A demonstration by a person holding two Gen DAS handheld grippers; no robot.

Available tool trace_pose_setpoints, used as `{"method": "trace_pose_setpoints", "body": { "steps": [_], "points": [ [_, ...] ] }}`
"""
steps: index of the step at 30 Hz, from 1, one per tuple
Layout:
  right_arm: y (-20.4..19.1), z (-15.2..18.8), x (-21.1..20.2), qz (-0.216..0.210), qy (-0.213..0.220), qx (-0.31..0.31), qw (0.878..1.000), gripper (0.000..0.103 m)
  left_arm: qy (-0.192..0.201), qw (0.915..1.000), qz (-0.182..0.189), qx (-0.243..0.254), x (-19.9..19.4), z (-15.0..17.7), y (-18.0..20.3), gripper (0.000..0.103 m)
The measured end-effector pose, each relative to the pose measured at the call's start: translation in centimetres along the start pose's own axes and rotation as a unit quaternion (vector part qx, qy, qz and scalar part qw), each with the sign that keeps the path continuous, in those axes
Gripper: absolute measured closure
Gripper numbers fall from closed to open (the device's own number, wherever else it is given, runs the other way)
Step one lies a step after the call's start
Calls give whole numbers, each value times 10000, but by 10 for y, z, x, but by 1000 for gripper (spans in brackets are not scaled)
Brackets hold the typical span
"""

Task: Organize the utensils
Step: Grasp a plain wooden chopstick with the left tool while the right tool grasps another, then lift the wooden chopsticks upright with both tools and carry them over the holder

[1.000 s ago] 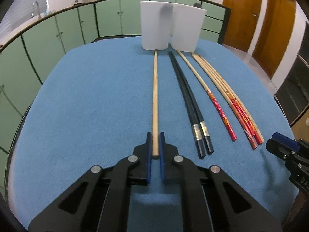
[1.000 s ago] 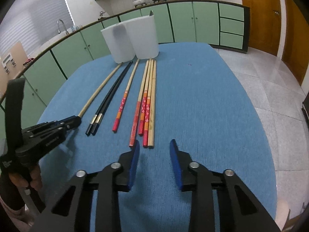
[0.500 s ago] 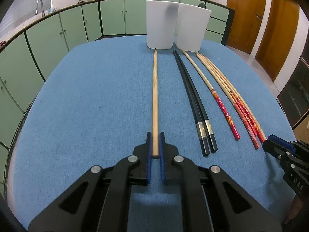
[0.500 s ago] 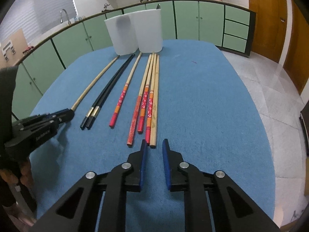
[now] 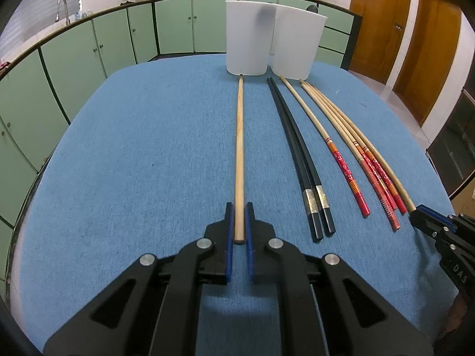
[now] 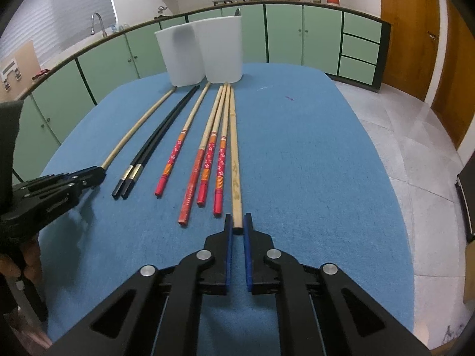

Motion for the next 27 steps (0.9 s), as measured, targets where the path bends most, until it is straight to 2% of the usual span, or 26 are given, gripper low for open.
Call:
{"method": "trace_pose_setpoints", "body": {
  "steps": [18, 22, 27],
  "points": [
    [-2, -1, 5, 85, 87, 94, 9999, 96, 3, 9999, -101, 53, 0, 0, 2, 97],
    [2, -4, -1, 24, 125, 149, 9998, 96, -45, 10000, -19, 2, -2, -2, 0, 97],
    [1, -23, -30, -46, 571, 52, 9983, 96, -9, 9995, 29, 317, -19, -14, 0, 97]
  ]
}}
Point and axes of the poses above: each gripper's, at about its wrist camera, not at the fingertips, and x roughly the way its jaws point, y to its right, z to its underside, the point moved 3 cm from there along x, roughly the way its jaws point, and after that the axes turned 6 degrees about y, right-handed, at the moved point
